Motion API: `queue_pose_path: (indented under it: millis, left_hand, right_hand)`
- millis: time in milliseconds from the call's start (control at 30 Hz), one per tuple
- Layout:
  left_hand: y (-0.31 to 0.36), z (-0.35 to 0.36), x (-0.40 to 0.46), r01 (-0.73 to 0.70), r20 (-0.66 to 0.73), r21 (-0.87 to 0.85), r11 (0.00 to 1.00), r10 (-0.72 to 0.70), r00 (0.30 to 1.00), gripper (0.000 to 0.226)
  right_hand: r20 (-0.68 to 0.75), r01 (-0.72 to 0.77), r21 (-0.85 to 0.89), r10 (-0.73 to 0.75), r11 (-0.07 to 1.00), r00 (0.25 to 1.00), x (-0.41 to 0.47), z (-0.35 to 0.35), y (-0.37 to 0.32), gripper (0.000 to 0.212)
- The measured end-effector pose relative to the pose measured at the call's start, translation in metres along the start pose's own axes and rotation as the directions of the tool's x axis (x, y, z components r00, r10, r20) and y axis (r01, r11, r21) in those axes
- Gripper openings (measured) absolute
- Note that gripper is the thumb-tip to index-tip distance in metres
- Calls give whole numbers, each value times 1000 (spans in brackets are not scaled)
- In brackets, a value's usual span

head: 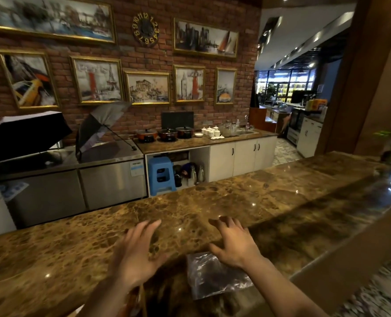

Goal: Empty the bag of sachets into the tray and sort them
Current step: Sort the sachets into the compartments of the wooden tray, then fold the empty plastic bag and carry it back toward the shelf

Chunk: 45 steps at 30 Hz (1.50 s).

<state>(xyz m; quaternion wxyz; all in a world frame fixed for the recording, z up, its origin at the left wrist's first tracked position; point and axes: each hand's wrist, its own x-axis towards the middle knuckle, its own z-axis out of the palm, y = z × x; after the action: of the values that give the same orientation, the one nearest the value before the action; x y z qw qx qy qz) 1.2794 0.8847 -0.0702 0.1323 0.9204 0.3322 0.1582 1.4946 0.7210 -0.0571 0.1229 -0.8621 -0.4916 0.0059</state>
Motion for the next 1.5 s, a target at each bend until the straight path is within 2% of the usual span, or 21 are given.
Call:
queue_pose_path:
  millis: [200,333,533,800,1000,1133,1267,1367,1400,1467,1500]
  left_hand:
    - [71,29,26,-15,78,2,1000,14,997,90]
    - [106,49,42,-28,150,71,997,17,989,90]
    - [136,101,64,-74,291,70,995,51,955,100]
    - [142,149,63,-48,438,164,985,-30,898,92]
    - [138,163,65,-22,471,175,984,-64,880,78]
    - [140,173,63,-81,489,179,981,-17,872,64]
    - [144,173,61,-54,510,181,982,-46,859,19]
    - [145,169,63,-56,515,155,986,-32,856,12]
    - [146,168,62,-39,500,141,989,-37,865,23]
    - [148,164,64,11,428,138,990,-70,901,69]
    - [150,159,65,18,400,122,992,-65,914,75]
  right_hand:
    - [-2,-11,28,11,1000,1000,-7,-6,76,79]
    - [94,-9,8,8,1000,996,-2,-8,114,76]
    - [243,17,29,-24,999,970,7,8,162,80]
    - [375,54,-4,-48,999,926,13,41,202,49]
    - [381,121,-47,-94,992,920,22,66,213,44]
    - [348,123,-28,-106,992,931,17,74,221,40]
    - [332,108,-10,-99,994,938,10,79,225,37]
    - [293,66,24,-70,998,954,12,71,222,33]
    - [273,50,31,-57,998,960,13,66,221,30]
    - [218,24,41,-32,999,976,17,57,220,23]
    - [176,11,49,-19,999,984,20,52,218,21]
